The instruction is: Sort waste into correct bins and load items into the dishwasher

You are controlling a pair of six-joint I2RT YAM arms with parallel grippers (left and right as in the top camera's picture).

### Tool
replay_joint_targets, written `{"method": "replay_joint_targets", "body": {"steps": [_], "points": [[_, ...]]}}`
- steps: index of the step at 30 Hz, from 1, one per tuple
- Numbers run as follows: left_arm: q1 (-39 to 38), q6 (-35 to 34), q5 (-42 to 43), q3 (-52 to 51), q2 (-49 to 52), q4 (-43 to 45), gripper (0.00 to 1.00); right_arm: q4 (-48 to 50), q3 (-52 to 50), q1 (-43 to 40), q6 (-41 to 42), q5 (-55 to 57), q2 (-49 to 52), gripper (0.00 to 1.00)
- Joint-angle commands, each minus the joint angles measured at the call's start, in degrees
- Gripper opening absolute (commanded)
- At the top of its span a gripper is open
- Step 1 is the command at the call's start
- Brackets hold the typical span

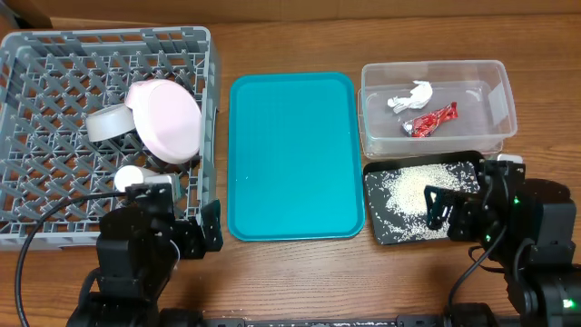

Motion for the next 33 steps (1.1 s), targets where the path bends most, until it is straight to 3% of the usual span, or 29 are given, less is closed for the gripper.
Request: {"method": "replay_joint_targets", "body": {"steps": [1,15,20,29,33], "points": [[-0.37,-0.76,-0.59,-0.79,-0.52,-2.56,1.0,-0.13,-0.33,-0.09,0.17,0.83,-0.22,1.0],[-0.37,-0.76,-0.59,-0.83,-0.52,-3.82,1.0,2.05,-1.05,-0.09,-2.82,4.2,-3.23,1.0],[-0.37,-0.76,-0.59,-0.83,-0.52,-3.82,1.0,13.18,-7.78,0.02,-2.84,4.13,-13.51,1.0],[-0.37,-0.76,-0.59,-0.83,-0.52,-3.82,1.0,36.41,-31.71,0.02,-2.82,3.76,-38.86,1.0],[-0.37,-0.76,-0.59,-0.83,-0.52,-3.8,1.0,48.7,-40.59,0.44,-2.84,3.17,-40.7,1.0]]}}
